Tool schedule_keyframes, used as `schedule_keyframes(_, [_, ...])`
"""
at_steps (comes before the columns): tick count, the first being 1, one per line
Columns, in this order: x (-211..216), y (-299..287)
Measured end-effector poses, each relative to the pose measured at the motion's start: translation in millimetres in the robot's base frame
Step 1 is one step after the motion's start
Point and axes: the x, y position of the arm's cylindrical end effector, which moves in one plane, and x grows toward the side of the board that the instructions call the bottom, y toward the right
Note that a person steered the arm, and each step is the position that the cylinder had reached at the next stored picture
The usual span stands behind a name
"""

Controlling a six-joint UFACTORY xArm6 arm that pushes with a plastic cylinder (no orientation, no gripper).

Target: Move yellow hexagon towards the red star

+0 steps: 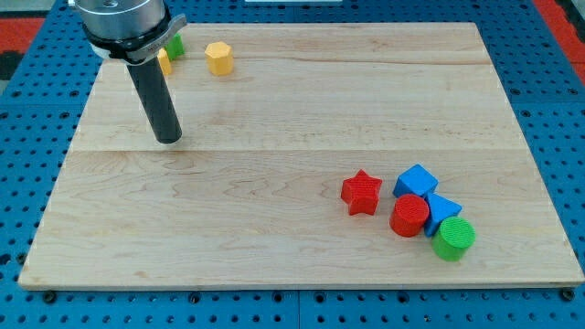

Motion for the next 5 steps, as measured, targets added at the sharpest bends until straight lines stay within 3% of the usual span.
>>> schedule_keyframes(4, [-154.7,5.8])
schedule_keyframes(5, [-169.0,49.8])
